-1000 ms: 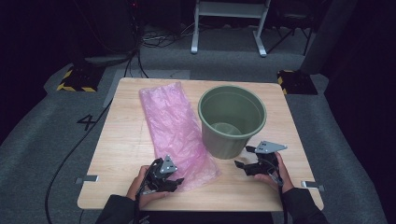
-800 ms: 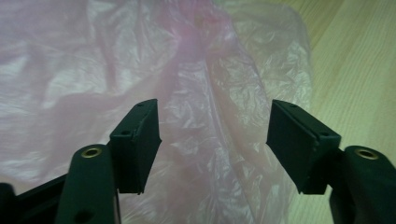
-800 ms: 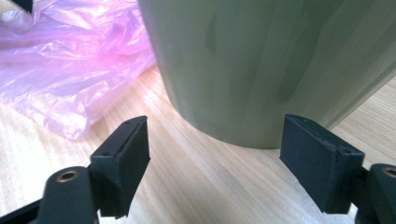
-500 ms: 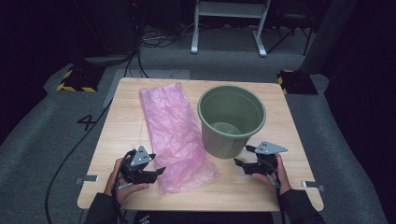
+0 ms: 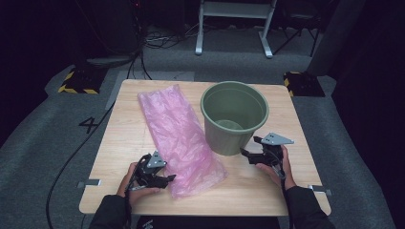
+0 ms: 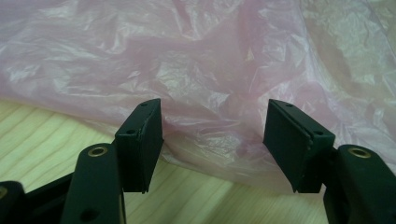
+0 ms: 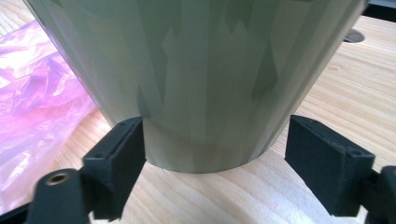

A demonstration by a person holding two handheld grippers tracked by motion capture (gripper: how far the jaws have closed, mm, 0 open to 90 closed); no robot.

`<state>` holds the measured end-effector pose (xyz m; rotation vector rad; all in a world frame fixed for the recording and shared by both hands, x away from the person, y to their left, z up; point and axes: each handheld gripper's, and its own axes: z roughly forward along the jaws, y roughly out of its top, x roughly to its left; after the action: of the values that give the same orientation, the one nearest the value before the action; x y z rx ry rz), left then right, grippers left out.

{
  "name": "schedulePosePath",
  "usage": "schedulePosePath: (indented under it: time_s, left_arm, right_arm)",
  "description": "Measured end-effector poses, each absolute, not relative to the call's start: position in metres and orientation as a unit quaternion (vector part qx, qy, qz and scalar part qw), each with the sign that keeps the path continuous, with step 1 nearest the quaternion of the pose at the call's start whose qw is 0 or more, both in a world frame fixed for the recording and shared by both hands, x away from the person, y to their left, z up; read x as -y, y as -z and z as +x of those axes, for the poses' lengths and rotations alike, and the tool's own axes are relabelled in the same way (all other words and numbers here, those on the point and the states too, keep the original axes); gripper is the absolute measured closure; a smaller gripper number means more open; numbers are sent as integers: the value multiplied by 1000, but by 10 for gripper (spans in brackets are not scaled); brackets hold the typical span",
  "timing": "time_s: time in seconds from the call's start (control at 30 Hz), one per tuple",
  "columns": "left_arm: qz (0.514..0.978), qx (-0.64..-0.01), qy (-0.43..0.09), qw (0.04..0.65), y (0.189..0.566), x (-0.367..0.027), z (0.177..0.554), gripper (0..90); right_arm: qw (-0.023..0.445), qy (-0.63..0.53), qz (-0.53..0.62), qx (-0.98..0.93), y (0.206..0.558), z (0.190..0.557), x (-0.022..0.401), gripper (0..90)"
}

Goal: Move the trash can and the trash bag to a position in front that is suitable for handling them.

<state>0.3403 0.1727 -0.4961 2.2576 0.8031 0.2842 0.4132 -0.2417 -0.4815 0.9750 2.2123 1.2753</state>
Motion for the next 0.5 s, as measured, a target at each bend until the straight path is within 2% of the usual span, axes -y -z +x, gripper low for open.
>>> schedulePosePath:
  time_s: [0.27,0.5]
  left_arm:
    - [881,-296,-108,352,496,-140,333,390]
    - [883,-285,-110,358,497,-121,330,385]
  right_arm:
    - [194,-446,342,-804,487,422,232,213]
    - [166,-444,316,-822,479,394,241,206]
